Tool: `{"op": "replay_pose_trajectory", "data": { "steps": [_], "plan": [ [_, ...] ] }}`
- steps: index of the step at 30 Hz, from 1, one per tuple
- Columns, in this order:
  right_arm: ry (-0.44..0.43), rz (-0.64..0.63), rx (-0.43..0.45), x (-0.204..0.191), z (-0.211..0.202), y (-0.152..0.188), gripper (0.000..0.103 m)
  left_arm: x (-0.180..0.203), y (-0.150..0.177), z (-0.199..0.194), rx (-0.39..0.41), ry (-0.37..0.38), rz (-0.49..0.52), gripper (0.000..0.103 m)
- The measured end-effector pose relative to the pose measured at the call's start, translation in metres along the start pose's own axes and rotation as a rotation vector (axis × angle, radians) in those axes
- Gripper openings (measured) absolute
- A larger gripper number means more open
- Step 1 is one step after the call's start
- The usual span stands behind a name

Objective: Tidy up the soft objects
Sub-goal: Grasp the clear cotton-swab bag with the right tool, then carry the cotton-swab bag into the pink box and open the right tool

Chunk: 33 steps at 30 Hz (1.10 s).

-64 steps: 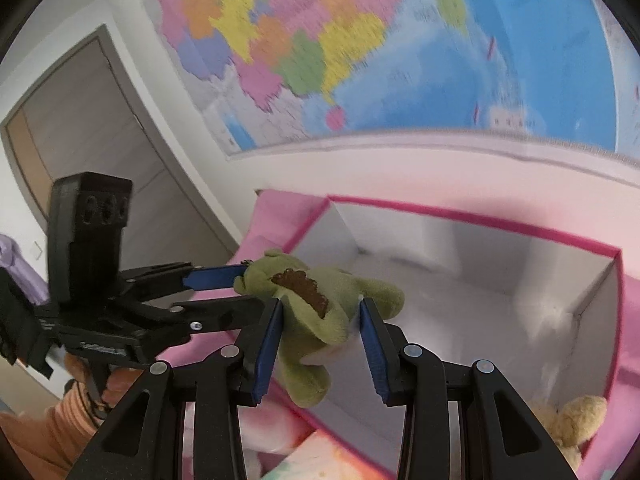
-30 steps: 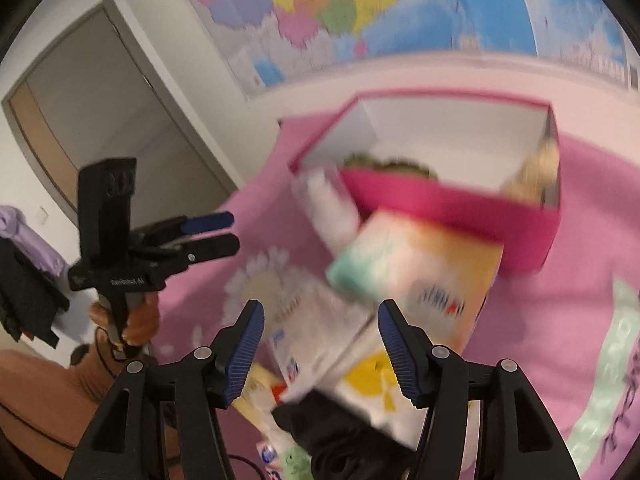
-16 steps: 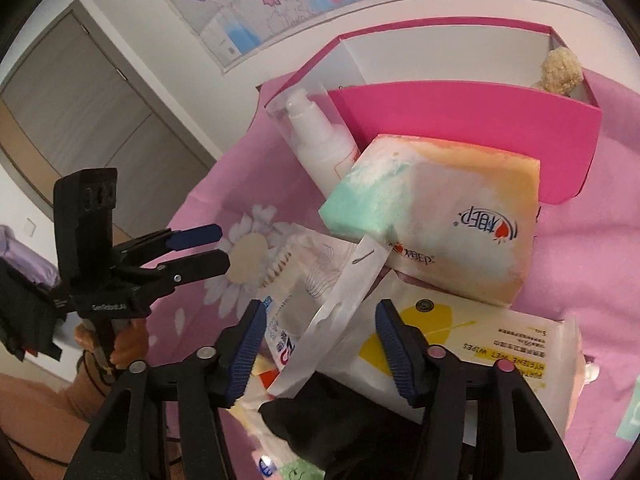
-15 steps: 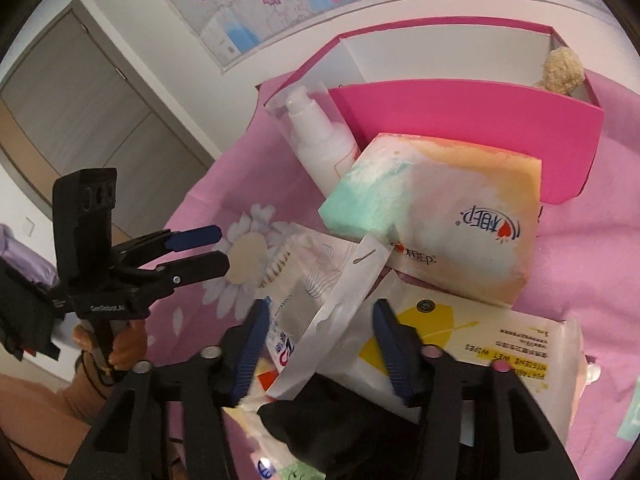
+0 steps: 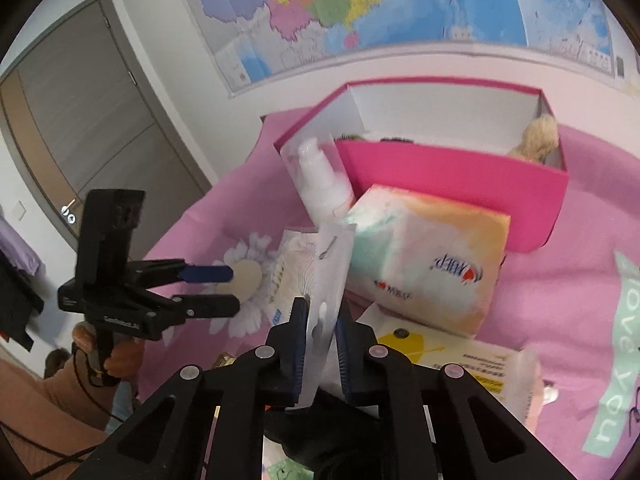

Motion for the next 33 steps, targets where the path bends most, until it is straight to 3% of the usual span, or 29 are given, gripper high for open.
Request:
{"op": "replay_pose_trajectory", "data": {
  "steps": [16, 21, 33],
  "plan": [
    [-0.017, 0.099, 0.043, 0.032, -0.011, 0.002, 0.012, 0.035, -0.022, 0.051, -0.107, 0.153, 0.025, 0.078],
    [-0.026, 0.125, 0.043, 0.035, -0.009, 0.005, 0.012, 0.047, -0.026, 0.042, -0.086, 0.125, 0.061, 0.062],
    [-0.057, 0.074, 0.128, 0.017, -0.045, -0.024, 0.013, 0.090, -0.059, -0.023, 0.049, 0.060, 0.199, 0.061]
  ]
}}
Point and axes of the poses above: each gripper's, at about its wrist camera, not at the fingertips, and z roughly the way its jaws point, x to its right, y to its underside, the point moved 5 cm from there along z, roughly the way its jaws point, and after that the axes turned 1 degree about x, right-handed, at the moved point
